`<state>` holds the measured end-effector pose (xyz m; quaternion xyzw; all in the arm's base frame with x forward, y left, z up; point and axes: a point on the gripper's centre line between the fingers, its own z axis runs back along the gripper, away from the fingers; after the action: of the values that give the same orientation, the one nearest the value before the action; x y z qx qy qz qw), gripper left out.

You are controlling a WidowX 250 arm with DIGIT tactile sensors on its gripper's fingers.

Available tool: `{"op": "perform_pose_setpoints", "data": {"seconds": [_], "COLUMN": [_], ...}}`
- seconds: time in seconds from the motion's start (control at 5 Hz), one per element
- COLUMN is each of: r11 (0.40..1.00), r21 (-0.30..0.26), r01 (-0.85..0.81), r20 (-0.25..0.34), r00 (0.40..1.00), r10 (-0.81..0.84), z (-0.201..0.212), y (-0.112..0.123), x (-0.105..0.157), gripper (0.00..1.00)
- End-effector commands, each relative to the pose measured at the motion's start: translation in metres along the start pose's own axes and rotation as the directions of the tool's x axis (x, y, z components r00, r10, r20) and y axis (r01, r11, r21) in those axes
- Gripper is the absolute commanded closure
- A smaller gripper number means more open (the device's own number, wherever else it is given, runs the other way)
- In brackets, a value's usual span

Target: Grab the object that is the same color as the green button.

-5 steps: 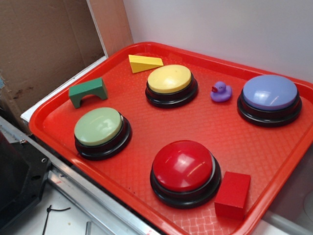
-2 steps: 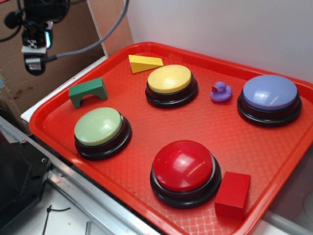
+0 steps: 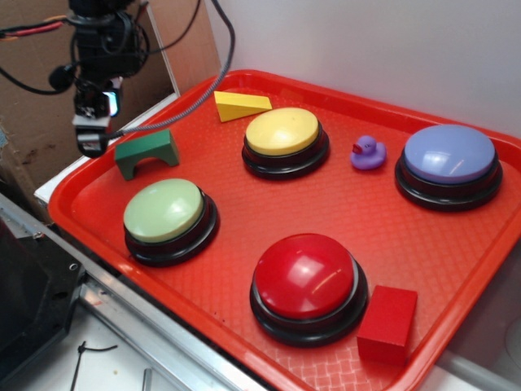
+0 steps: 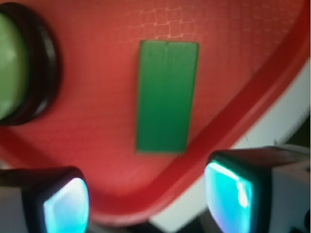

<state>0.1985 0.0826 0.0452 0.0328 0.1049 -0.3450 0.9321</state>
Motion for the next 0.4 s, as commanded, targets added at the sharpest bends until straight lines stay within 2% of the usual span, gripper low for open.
{"op": "perform_pose_setpoints", "data": {"seconds": [0.0, 0.2], "r11": [0.999, 0.997], "r21": [-0.004, -0.038], "r01": [-0.034, -0.069], "r20": [-0.032, -0.061], "r00": [0.999, 0.996], "r10": [0.034, 0.066], "z": [-0.038, -0.053], "y": [0.005, 0.004], "x": [0.018, 0.019], "gripper": [0.0, 0.0]}}
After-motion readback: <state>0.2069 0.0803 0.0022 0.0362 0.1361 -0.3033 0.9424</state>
